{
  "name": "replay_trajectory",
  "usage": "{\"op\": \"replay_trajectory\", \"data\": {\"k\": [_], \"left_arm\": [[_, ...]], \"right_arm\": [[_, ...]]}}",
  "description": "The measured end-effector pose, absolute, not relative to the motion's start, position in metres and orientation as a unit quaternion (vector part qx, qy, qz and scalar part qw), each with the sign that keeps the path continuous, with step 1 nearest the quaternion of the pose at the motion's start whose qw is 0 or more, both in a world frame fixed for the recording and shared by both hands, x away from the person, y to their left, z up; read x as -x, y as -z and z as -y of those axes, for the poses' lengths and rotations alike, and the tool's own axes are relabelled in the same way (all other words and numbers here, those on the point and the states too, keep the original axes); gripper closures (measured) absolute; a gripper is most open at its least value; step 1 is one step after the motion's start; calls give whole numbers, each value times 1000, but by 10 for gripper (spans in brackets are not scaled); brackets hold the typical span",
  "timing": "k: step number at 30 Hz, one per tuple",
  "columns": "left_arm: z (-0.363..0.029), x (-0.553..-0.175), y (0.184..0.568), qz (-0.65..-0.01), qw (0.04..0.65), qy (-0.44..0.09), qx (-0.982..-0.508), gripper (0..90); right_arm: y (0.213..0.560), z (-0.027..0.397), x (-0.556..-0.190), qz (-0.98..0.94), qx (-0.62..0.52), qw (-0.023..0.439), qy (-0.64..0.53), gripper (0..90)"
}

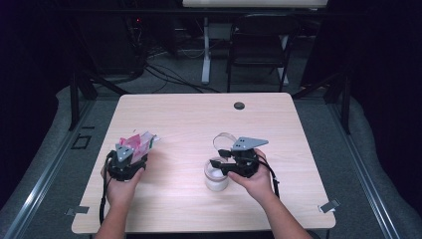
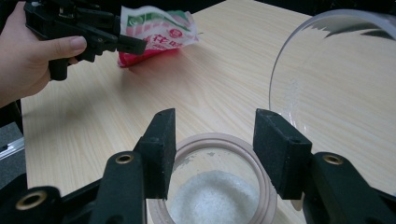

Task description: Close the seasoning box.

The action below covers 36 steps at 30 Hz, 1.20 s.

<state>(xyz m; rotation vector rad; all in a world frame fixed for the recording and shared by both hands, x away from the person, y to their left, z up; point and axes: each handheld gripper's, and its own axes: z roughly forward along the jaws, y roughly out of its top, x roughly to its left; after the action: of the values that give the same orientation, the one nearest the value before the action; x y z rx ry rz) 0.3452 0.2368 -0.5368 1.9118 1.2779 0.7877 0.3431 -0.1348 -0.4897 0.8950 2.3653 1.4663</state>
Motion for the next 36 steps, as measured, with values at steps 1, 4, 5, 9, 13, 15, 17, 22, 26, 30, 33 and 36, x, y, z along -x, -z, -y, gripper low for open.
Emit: {"op": "replay_trajectory", "data": {"k": [1, 4, 5, 9, 13, 15, 17, 22, 26, 30, 33, 36], "left_arm": [[-233, -345, 537, -489, 348, -302, -740, 436], [-223, -344, 538, -472, 348, -298, -753, 436], [-220, -344, 538, -468, 349, -294, -757, 436], [-210, -343, 539, -456, 353, -282, -767, 436], [-202, -341, 539, -440, 359, -275, -775, 436], [-197, -340, 538, -431, 357, -277, -781, 436], [-194, -338, 537, -424, 361, -275, -783, 436], [-185, -334, 534, -406, 372, -270, -790, 436], [-177, -332, 533, -392, 375, -265, -797, 436], [-171, -331, 531, -382, 385, -258, -800, 446], [-169, -330, 530, -382, 399, -243, -798, 447], [-166, -329, 528, -377, 403, -238, -799, 452]], "right_arm": [[490, 135, -343, -804, -305, 109, -498, 494], [490, 135, -343, -803, -306, 109, -500, 494], [490, 135, -343, -803, -306, 109, -500, 494], [490, 135, -343, -805, -305, 109, -497, 493], [490, 135, -343, -805, -304, 112, -496, 493], [489, 135, -343, -806, -303, 114, -496, 491], [489, 134, -342, -808, -300, 120, -493, 486], [485, 133, -340, -806, -300, 125, -495, 488], [483, 136, -341, -805, -301, 120, -497, 510], [481, 141, -341, -804, -302, 118, -498, 540], [478, 143, -340, -803, -302, 119, -500, 564], [477, 145, -340, -803, -301, 121, -499, 599]]}}
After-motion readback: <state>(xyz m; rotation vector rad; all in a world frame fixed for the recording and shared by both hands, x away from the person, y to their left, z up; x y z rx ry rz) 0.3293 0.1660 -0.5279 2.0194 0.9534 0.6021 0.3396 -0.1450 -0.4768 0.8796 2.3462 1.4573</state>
